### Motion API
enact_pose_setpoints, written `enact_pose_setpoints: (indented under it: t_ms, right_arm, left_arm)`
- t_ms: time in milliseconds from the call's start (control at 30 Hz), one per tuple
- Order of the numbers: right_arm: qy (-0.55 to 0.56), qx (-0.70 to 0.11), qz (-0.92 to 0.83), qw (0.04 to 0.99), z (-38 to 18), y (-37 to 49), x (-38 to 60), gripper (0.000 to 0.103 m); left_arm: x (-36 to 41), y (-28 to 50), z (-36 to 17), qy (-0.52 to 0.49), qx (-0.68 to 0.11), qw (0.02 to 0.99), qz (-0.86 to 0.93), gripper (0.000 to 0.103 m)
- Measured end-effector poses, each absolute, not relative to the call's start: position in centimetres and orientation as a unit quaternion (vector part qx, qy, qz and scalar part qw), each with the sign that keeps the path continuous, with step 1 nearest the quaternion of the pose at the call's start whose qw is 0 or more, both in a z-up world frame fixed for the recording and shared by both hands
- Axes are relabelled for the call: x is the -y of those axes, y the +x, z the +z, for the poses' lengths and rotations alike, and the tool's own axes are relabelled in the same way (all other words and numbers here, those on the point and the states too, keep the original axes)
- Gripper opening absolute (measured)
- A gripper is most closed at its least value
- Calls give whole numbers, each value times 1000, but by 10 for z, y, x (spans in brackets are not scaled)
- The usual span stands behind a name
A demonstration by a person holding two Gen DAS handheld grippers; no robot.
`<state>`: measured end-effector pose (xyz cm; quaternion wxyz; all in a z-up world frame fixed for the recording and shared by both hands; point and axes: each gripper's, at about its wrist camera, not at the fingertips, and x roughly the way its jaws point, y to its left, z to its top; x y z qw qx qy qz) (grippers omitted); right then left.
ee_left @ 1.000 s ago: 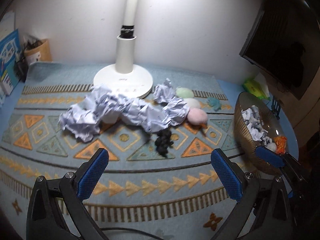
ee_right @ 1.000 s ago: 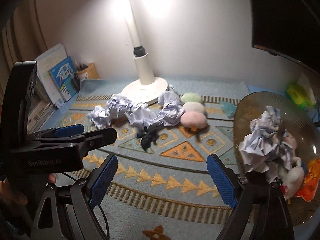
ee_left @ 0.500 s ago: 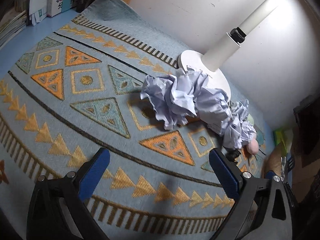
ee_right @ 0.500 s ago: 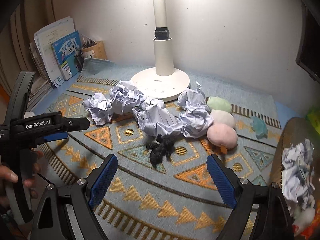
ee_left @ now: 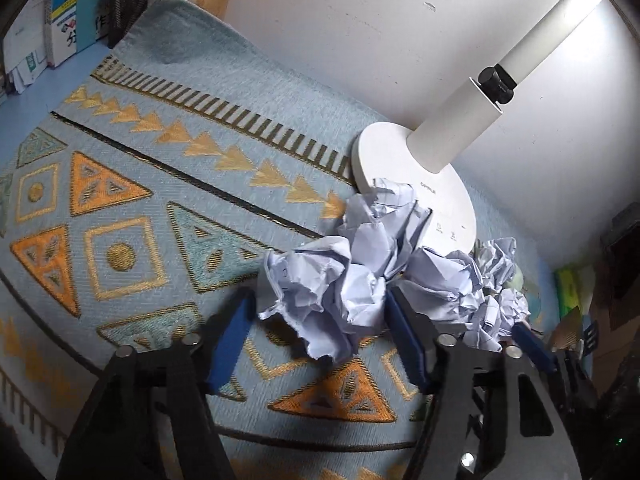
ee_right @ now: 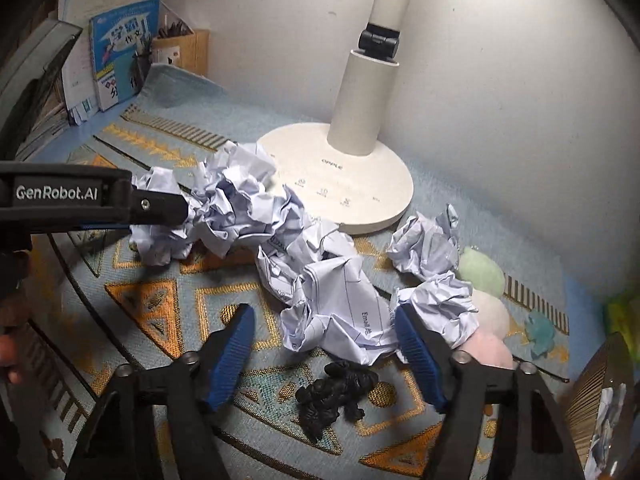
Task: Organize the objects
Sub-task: 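Move both open tools back over the rug pile, then grasp crumpled paper with left tool while right tool grasps another paper wad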
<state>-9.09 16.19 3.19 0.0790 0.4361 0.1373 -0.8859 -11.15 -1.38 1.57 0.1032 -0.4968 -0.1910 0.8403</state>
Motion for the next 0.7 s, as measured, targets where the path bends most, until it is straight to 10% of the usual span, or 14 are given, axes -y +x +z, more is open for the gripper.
enact_pose_setpoints:
  t_ms: [233,700]
  right_arm:
    - [420,-81,-899,88,48,-85,-182,12]
    - [361,2,-927,101,101,-46,-220,12]
  left_arm:
    - [15,-108,24,-479,192,99,851,43]
    - [36,-85,69,-436,196,95,873,31]
